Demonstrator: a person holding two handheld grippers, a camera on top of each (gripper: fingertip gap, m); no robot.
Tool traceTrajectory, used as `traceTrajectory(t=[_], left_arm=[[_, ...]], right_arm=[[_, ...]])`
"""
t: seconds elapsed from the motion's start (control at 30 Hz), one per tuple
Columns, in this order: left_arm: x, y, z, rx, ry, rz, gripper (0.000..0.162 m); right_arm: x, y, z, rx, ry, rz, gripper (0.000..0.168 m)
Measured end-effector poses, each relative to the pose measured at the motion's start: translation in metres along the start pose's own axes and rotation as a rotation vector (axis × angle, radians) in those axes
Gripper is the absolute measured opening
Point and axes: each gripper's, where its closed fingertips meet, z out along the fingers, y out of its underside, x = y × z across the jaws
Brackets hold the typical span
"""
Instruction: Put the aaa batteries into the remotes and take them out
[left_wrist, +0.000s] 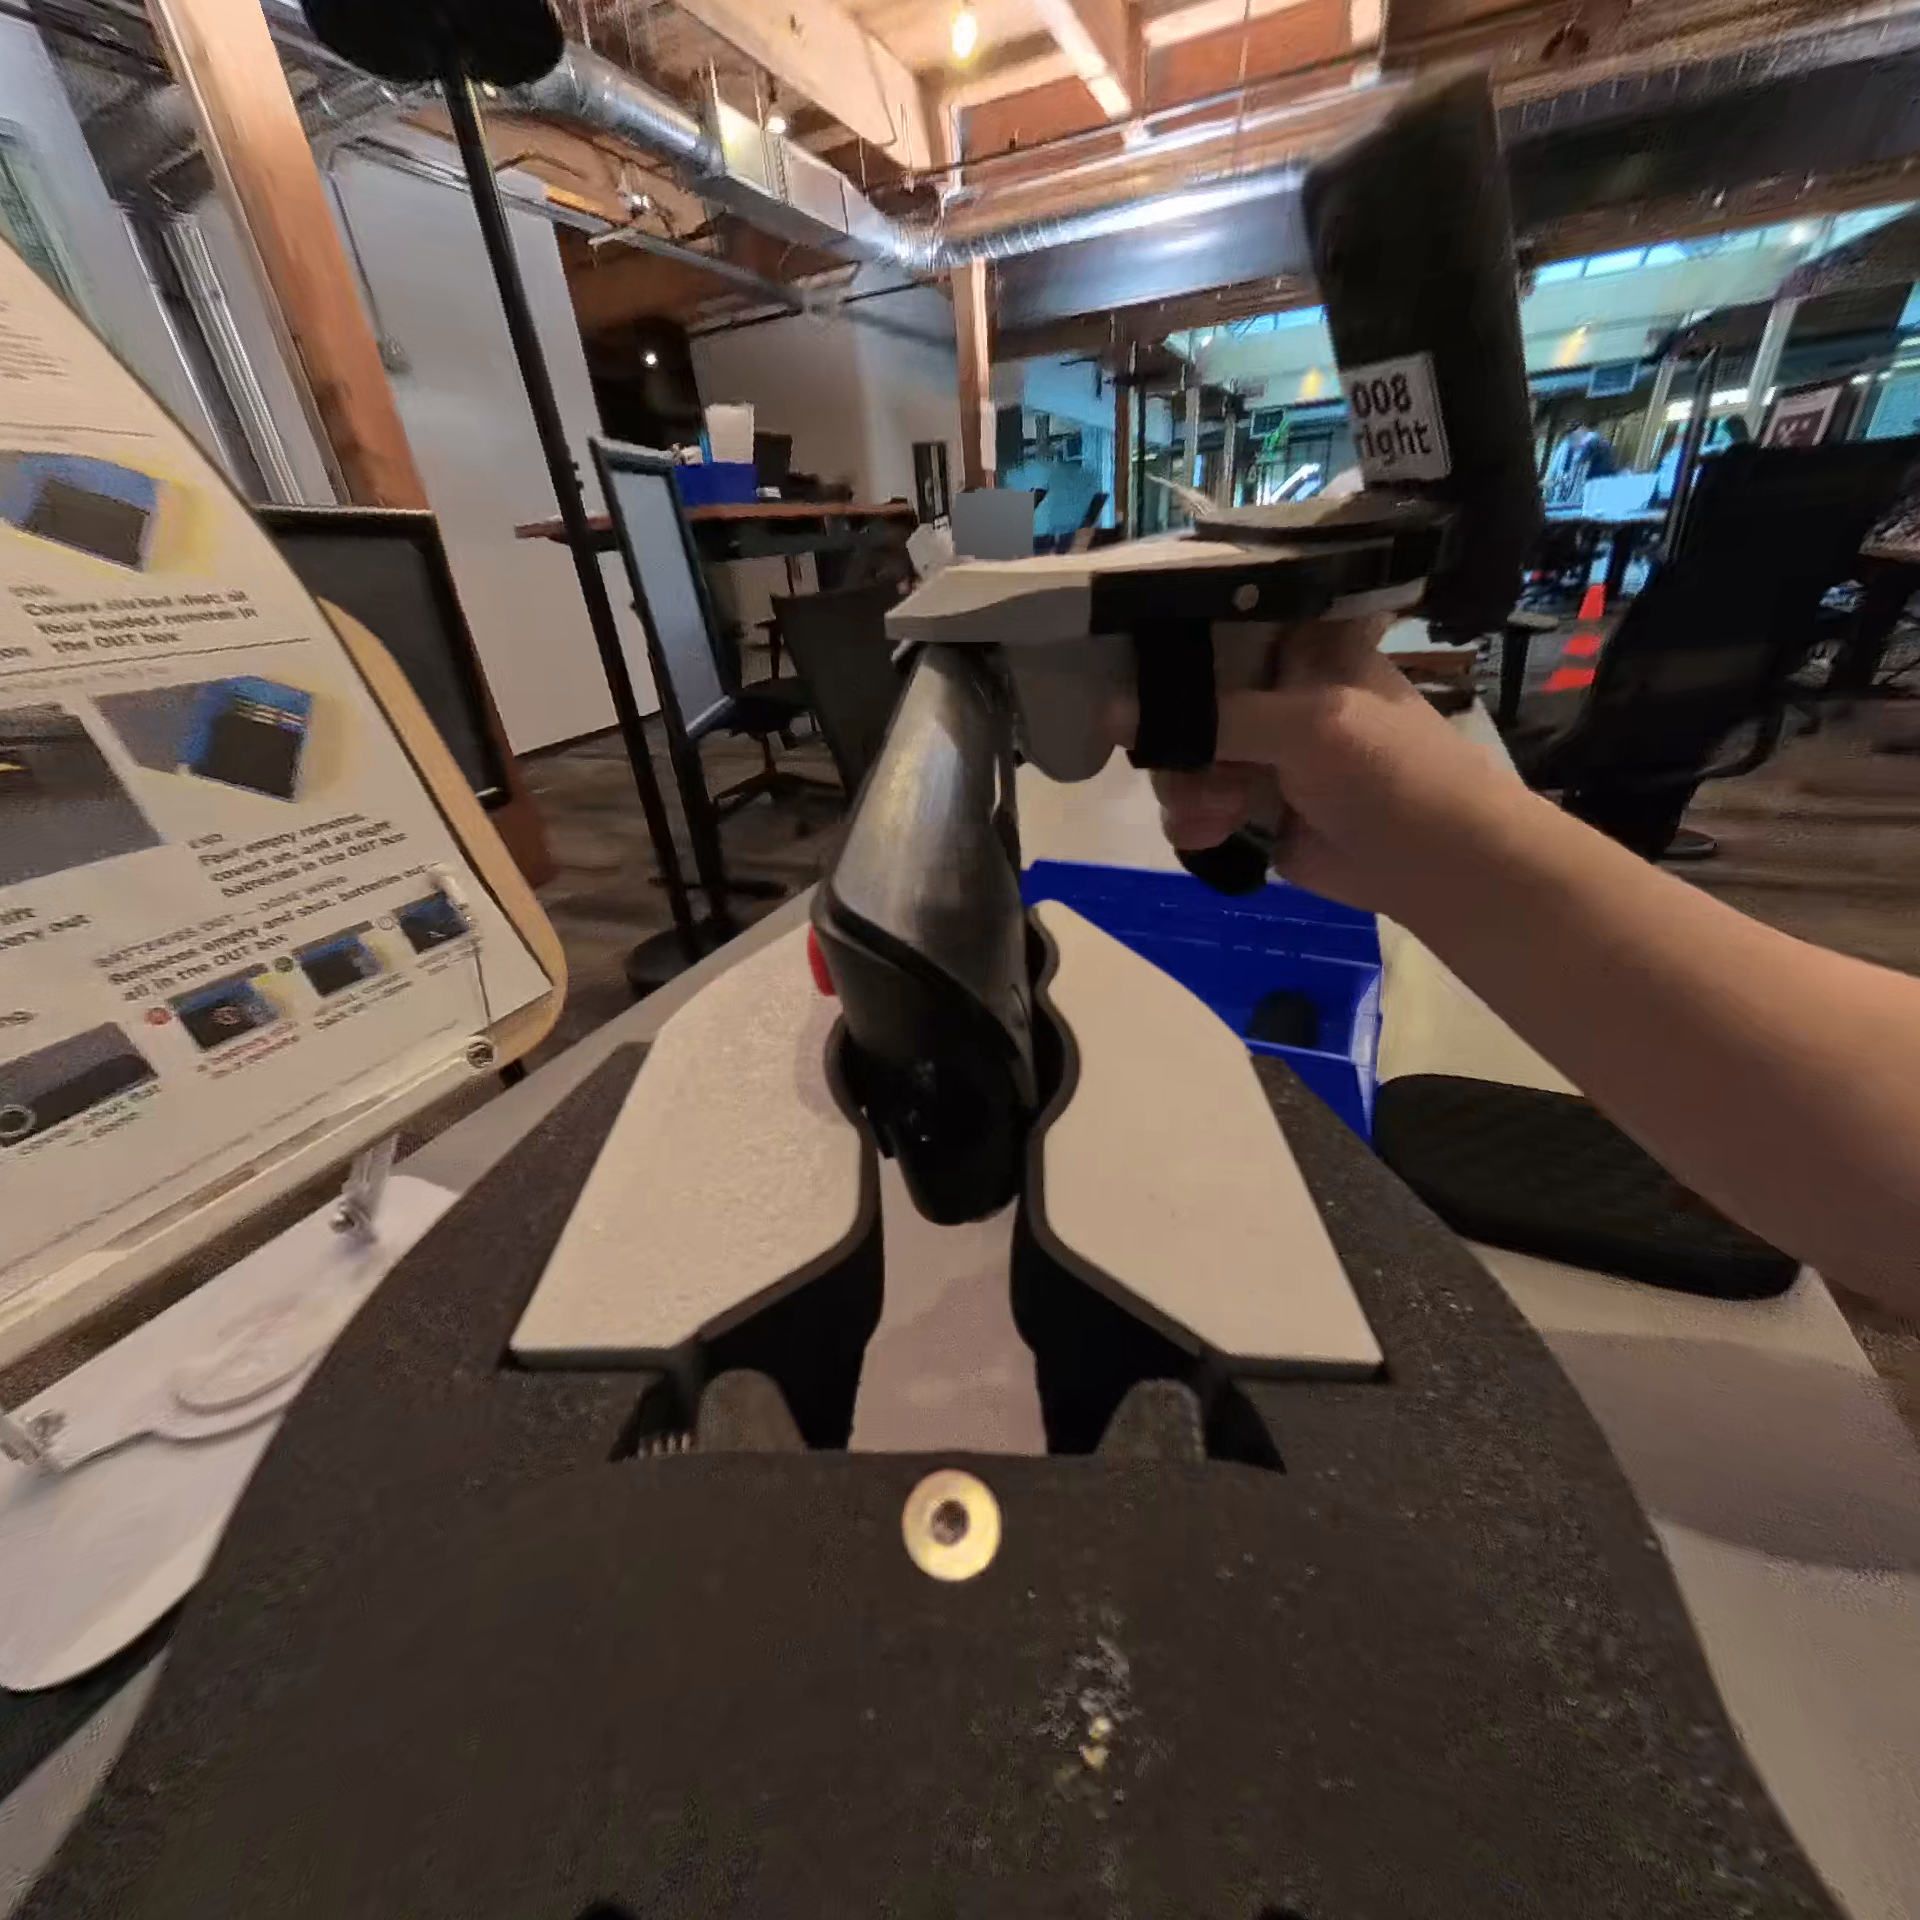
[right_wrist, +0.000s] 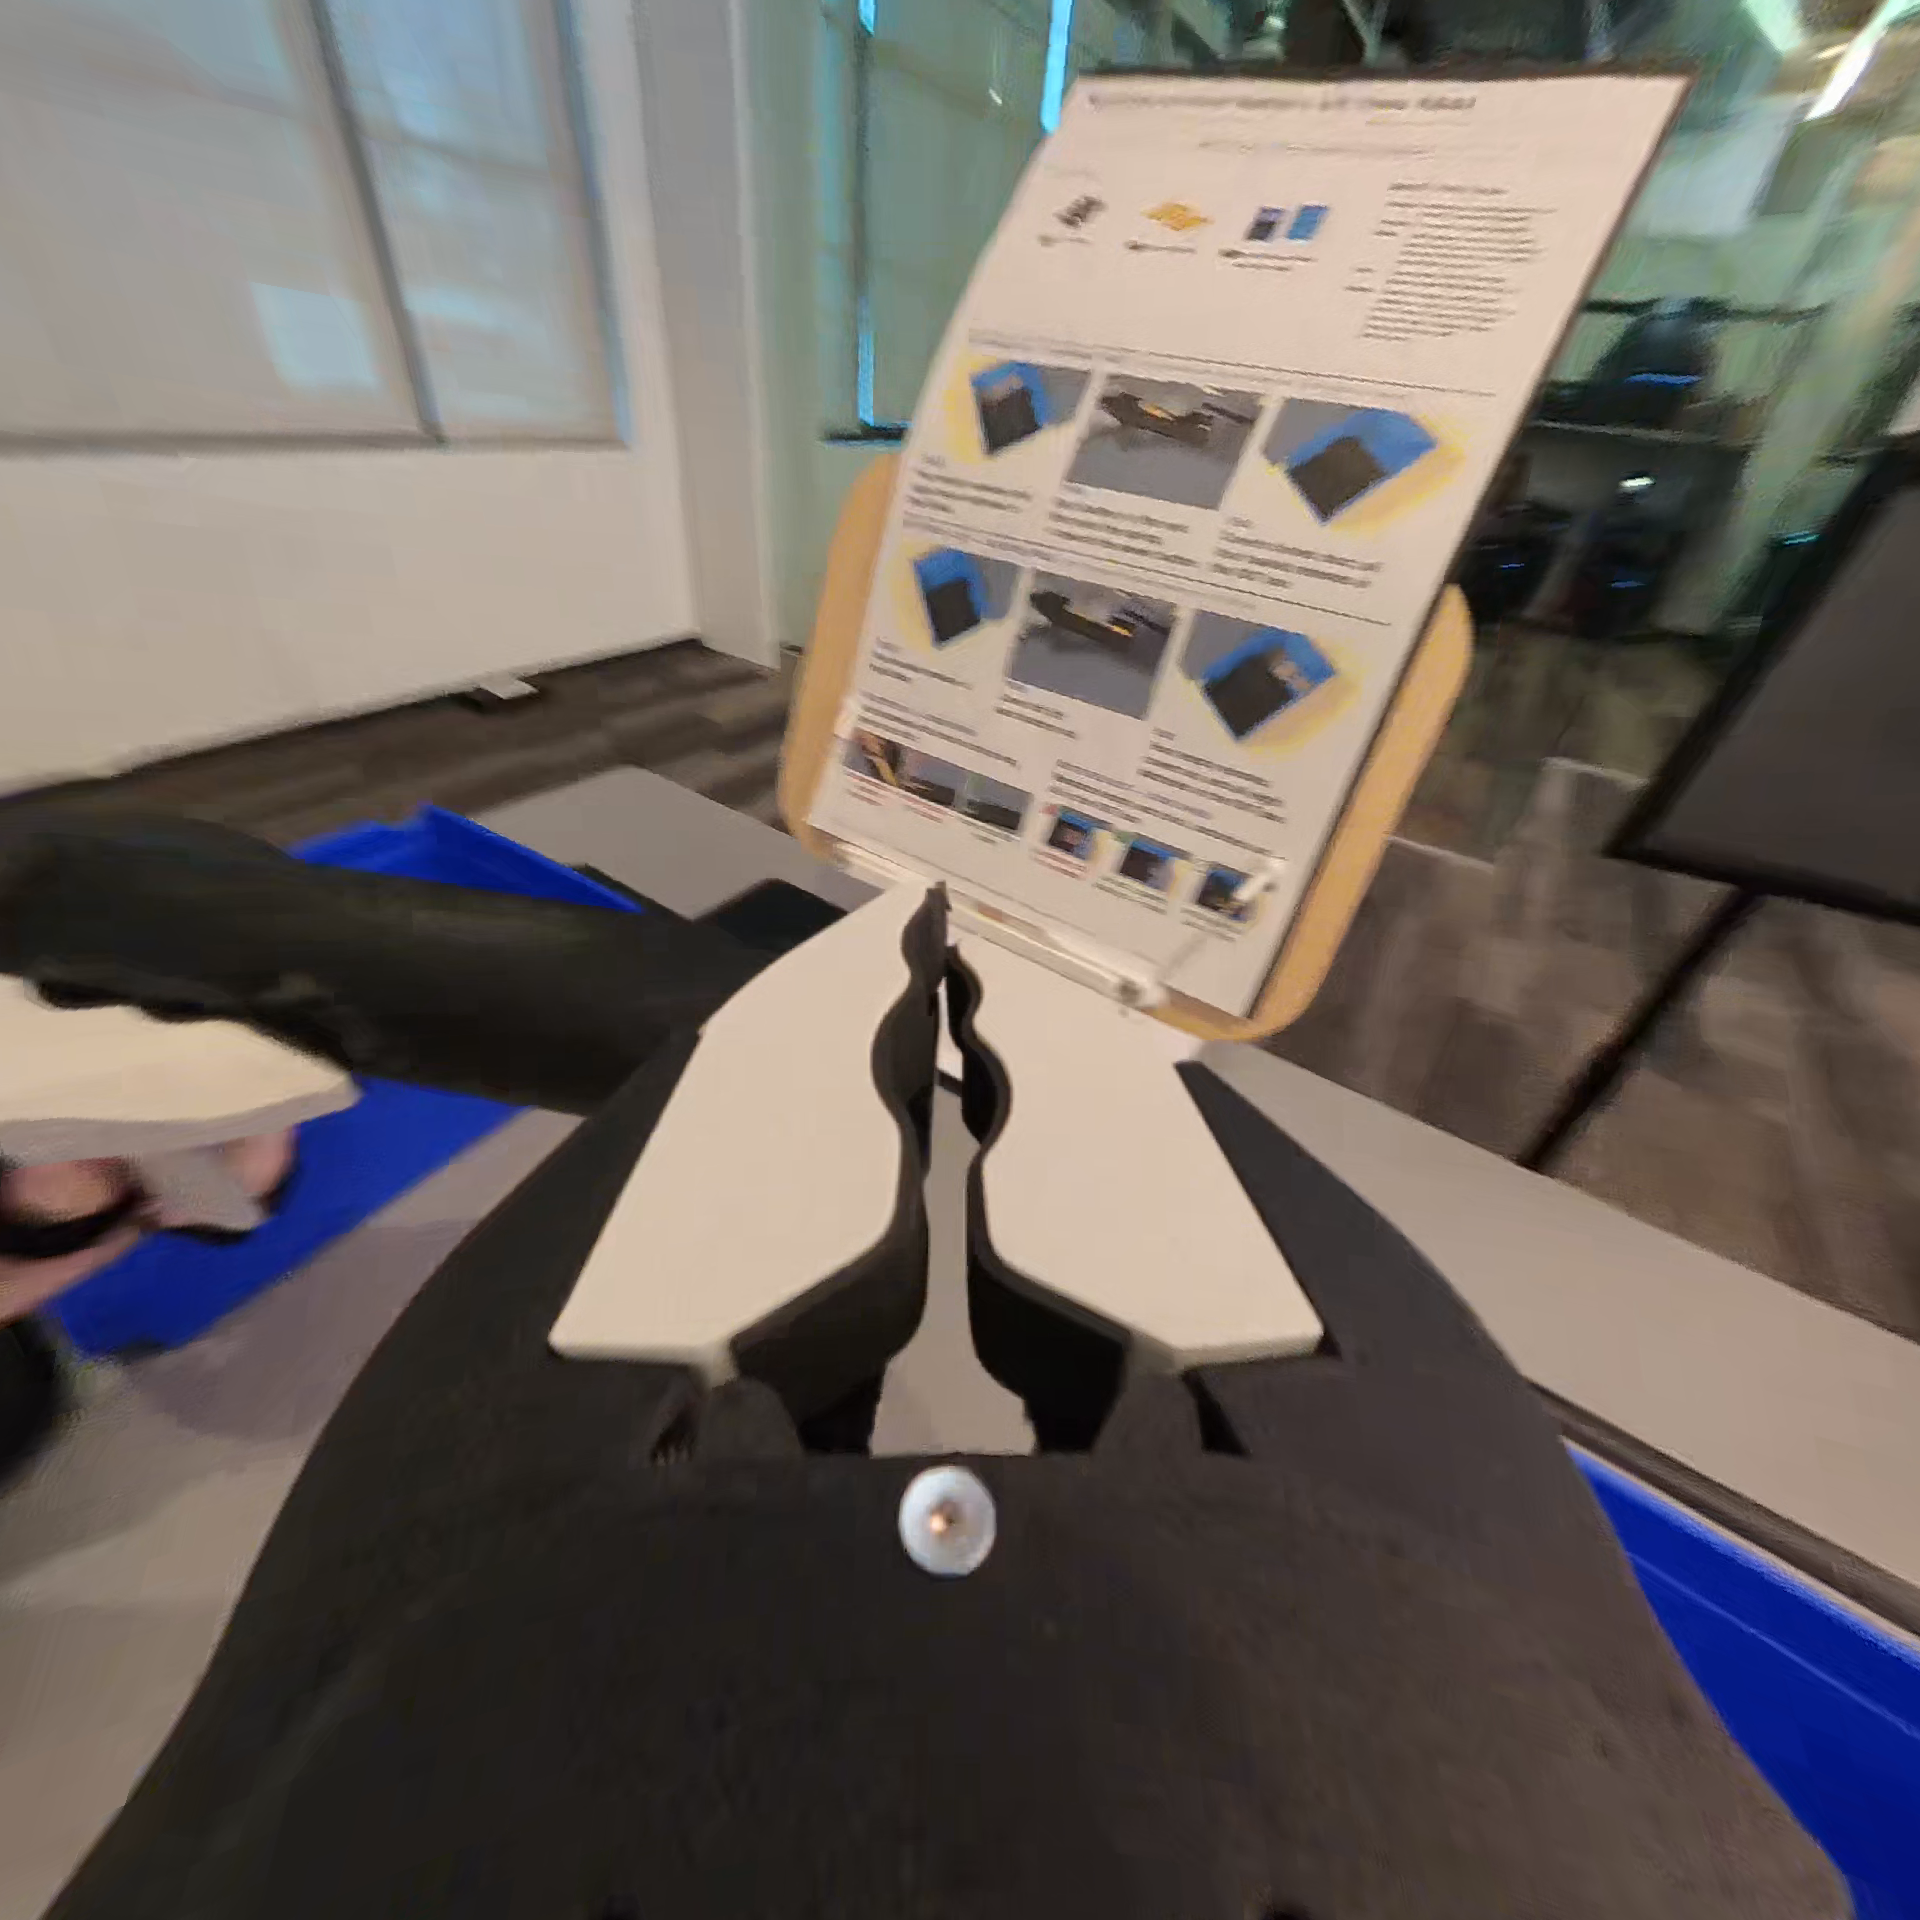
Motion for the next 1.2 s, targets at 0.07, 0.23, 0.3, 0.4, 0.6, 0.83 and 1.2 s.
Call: traceTrajectory(t=[0.07, 0.23, 0.3, 0.4, 0.6, 0.83, 1.2], left_arm=[[-0.013, -0.005, -0.008, 0.031, -0.043, -0.024, 0.024], [-0.022, -0.008, -0.017, 0.062, 0.017, -0.163, 0.023], [-0.022, 0.003, -0.013, 0.021, 0.051, -0.232, 0.021], [-0.022, 0.017, -0.006, 0.020, 0.102, -0.339, 0.022], [-0.038, 0.028, -0.005, 0.070, 0.133, -0.559, 0.022], [-0.048, 0.012, -0.015, 0.242, 0.160, -0.664, 0.023], [-0.033, 0.017, -0.008, 0.159, 0.207, -0.587, 0.022]], right_arm=[[0.007, 0.000, -0.002, 0.003, 0.009, 0.033, 0.014], [-0.004, 0.001, -0.006, 0.054, -0.075, 0.117, 0.042], [-0.006, 0.008, -0.007, 0.067, -0.101, 0.161, 0.043], [-0.021, 0.041, -0.005, 0.053, -0.220, 0.268, 0.044], [-0.063, 0.103, -0.006, 0.053, -0.384, 0.365, 0.075], [-0.099, 0.111, 0.006, 0.114, -0.597, 0.600, 0.082], [-0.101, 0.095, -0.005, 0.138, -0.831, 0.758, 0.017]])
